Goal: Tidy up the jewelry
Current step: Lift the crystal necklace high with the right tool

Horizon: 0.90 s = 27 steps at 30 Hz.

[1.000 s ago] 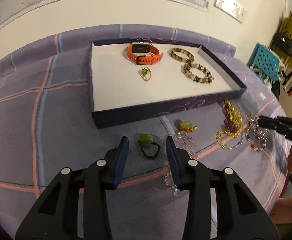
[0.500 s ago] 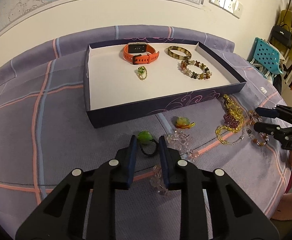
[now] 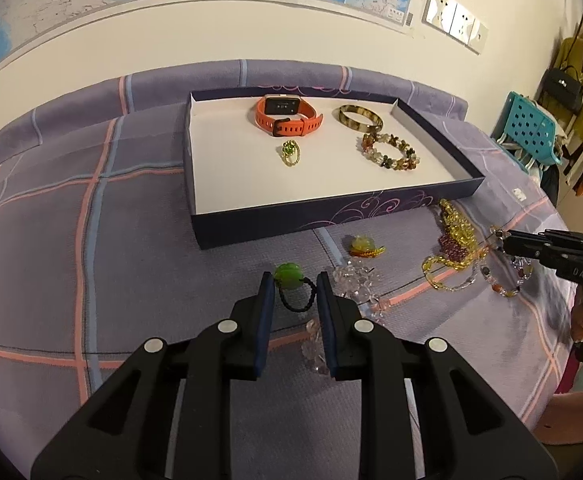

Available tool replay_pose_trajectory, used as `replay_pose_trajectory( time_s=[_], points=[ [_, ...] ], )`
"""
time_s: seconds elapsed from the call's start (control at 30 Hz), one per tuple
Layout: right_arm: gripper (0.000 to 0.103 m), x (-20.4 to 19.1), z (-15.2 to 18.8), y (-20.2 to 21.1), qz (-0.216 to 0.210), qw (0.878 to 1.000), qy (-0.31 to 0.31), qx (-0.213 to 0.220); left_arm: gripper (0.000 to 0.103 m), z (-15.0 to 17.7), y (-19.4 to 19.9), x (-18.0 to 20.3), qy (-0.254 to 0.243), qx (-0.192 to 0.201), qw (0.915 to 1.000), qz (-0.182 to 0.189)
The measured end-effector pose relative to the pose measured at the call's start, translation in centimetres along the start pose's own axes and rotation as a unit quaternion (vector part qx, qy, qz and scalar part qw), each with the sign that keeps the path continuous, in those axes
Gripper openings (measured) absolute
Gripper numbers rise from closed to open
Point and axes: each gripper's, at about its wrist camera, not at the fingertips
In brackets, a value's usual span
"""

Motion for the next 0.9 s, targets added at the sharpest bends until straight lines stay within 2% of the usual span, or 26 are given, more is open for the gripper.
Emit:
replay_pose_trajectory(
  time_s=[0.27, 0.43, 0.53, 0.9],
  points=[
    [0.008, -0.2, -1.4, 2.8, -0.047, 0.998, -0.020, 0.040, 0.022, 0.0, 1.5, 0.2, 0.002, 0.017, 0.9998, 0.008],
    [0.008, -1.2, -2.4, 4.0, -0.043, 0.997, -0.005, 0.058, 0.022, 0.0, 2.1, 0.6, -0.003, 0.024, 0.9996, 0.013],
    [0.008, -1.1, -2.8, 4.7, -0.068, 0.995, -0.015, 0.071, 0.022, -0.1, 2.4, 0.7, -0.002, 0.028, 0.9995, 0.015],
    [0.008, -2.0, -4.7, 7.5, -0.090, 0.989, -0.007, 0.116, 0.022, -0.3, 2.9, 0.7, 0.002, 0.033, 0.9992, 0.020]
  ],
)
Point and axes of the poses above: each gripper's, at about its wrist camera, not at the fingertips, and y roughly against the way its jaws point, x to its right, z to its underside, and after that the axes turned 2 degrees about y, right-handed
